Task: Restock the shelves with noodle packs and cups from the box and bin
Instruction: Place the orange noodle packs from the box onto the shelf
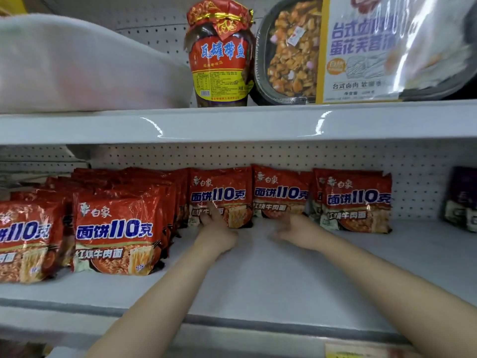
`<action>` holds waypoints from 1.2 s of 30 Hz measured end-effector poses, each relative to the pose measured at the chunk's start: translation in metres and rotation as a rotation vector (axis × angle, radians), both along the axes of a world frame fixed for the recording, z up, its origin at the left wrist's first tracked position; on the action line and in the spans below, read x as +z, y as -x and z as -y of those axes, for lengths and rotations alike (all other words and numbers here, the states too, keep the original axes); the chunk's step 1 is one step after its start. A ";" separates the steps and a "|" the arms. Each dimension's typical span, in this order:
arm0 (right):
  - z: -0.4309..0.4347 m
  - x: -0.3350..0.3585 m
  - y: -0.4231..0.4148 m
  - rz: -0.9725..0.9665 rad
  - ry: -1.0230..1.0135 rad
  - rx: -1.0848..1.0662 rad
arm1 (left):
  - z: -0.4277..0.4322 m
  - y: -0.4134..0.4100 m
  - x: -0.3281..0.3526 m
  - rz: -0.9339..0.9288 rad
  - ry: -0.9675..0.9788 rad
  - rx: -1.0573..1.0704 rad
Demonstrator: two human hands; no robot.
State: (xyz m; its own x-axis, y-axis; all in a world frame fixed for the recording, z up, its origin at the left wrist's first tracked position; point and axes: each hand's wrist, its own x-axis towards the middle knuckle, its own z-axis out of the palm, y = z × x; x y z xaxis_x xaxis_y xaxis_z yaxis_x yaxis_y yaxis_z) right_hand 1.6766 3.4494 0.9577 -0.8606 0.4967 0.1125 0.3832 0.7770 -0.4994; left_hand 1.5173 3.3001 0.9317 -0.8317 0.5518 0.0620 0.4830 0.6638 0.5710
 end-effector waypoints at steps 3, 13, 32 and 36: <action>0.012 0.008 -0.038 0.027 -0.042 -0.030 | 0.007 -0.025 0.015 -0.059 0.000 -0.129; 0.098 0.012 -0.209 -0.169 -0.181 -0.255 | 0.050 -0.178 0.019 -0.351 -0.442 -0.690; 0.292 -0.169 -0.573 0.049 0.175 -1.018 | 0.100 -0.480 -0.162 0.036 -0.030 -1.408; 0.299 -0.173 -0.618 0.045 0.232 -1.112 | 0.083 -0.536 -0.164 0.047 0.009 -1.503</action>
